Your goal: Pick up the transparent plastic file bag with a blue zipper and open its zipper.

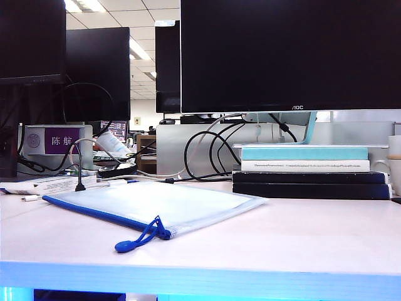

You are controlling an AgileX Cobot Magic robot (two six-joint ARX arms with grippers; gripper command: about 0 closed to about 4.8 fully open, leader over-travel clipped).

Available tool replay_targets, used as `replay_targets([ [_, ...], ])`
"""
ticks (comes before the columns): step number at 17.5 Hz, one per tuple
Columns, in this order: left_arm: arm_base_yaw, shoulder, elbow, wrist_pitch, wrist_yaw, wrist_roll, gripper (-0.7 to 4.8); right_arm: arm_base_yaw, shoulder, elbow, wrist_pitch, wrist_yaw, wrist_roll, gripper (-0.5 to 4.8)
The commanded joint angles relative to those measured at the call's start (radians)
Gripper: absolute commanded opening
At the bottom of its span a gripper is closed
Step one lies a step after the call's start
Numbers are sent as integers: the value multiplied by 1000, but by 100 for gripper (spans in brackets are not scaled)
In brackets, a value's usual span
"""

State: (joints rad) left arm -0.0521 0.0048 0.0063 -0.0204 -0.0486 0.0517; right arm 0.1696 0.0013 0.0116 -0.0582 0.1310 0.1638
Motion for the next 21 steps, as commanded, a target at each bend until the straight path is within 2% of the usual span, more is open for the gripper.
replay_targets([
  [1, 0, -3, 1, 6, 1, 0, -5, 0, 0, -6, 10, -2, 1, 0],
  [6, -2, -3, 1, 8, 11, -5, -5, 0, 0, -6, 19, -2, 42, -1],
  [8, -2, -3, 1, 8, 11, -121, -5, 0, 0, -5, 42, -47, 63, -1],
  [9, -2, -3, 1, 23, 11, -153, -5, 0, 0, -5, 41, -81, 79, -1],
  [10, -2, -3, 2, 84, 11, -230, -5, 1, 0, 3, 34, -122, 103, -1],
  [11, -2, -3, 27, 95, 11, -266, -5, 6, 0, 15, 9, -132, 104, -2],
  [12, -2, 0, 94, 48, 7, -247, -5, 6, 8, 55, -57, -130, 116, -2],
  [13, -2, 27, 180, -5, 3, -223, -5, 5, 43, 92, -41, -126, 190, -2],
  [16, -2, 103, 267, -10, -24, -198, -5, 5, 123, 143, -4, -126, 192, -2],
  [17, -2, 175, 329, -24, -14, -193, -5, 5, 207, 207, -5, -135, 192, -2],
  [19, -2, 309, 444, -79, 50, -103, -5, 5, 409, 379, -21, -170, 190, -2],
  [21, -2, 408, 513, -113, 82, -36, -5, 5, 549, 491, -23, -269, 165, -2],
])
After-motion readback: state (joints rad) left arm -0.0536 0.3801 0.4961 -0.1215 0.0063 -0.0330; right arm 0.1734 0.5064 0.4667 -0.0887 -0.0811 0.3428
